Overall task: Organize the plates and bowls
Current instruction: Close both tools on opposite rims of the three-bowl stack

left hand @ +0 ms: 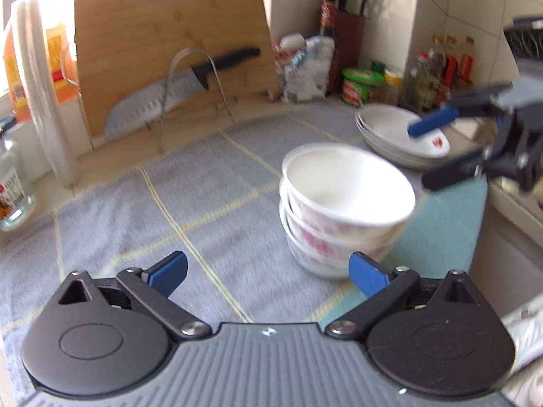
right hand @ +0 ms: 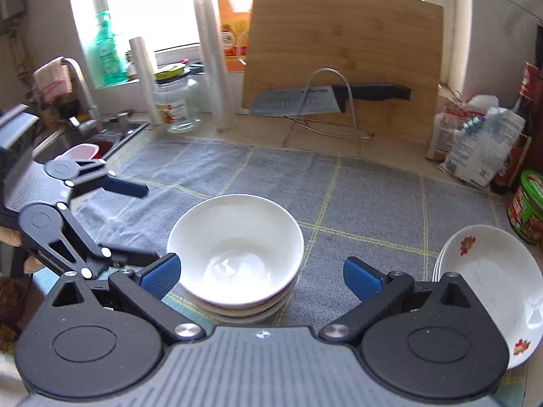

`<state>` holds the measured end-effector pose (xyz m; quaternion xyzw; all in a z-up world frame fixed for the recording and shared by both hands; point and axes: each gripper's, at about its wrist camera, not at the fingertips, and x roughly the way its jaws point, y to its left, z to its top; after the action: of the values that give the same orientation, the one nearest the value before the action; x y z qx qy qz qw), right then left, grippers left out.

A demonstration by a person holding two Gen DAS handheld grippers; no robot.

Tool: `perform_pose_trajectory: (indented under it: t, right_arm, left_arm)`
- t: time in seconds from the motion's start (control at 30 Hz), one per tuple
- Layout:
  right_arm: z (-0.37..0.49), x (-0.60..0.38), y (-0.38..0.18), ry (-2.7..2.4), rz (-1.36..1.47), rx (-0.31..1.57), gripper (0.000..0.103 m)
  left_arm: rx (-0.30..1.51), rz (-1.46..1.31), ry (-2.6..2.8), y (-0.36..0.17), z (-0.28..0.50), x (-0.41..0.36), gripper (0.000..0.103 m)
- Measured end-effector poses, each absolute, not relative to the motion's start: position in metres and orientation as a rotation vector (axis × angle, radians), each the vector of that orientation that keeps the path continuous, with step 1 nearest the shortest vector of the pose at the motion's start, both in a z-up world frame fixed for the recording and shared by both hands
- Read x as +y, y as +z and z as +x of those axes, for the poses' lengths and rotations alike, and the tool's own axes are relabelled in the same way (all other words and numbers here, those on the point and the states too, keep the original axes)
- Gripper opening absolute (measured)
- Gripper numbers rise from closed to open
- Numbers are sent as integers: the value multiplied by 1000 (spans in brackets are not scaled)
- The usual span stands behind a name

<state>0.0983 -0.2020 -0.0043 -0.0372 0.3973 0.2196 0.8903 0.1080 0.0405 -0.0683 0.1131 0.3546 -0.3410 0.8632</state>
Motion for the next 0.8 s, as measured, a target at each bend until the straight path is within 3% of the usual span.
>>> perform_pose_trajectory:
  t: [0.43,0.8]
  right_arm:
    - [121,-198,-85,510,-265,1020,103]
    - [123,-201,-106,681,-395,1015,103]
  left_arm:
    - [837,430,-799,-114,104,-13,100]
    - [875,401,-784,-121,114,-24,103]
